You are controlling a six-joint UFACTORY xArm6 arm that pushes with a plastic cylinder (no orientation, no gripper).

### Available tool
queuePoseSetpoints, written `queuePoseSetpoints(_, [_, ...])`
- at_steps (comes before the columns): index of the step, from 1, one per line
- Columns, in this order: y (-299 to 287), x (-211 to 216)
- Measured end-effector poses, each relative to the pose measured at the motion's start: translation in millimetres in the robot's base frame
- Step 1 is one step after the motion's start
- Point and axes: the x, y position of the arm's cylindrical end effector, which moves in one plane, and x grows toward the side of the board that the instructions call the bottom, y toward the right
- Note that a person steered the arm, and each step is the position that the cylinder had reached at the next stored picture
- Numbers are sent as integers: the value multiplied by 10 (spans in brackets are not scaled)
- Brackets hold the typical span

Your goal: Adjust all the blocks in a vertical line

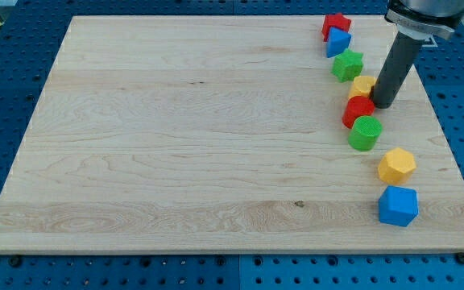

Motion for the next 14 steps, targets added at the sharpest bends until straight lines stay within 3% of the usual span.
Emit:
queuePoseSetpoints(3, [12,120])
queuePoseSetpoints(5, [206,1169])
queuePoseSetpoints(14, [197,1372])
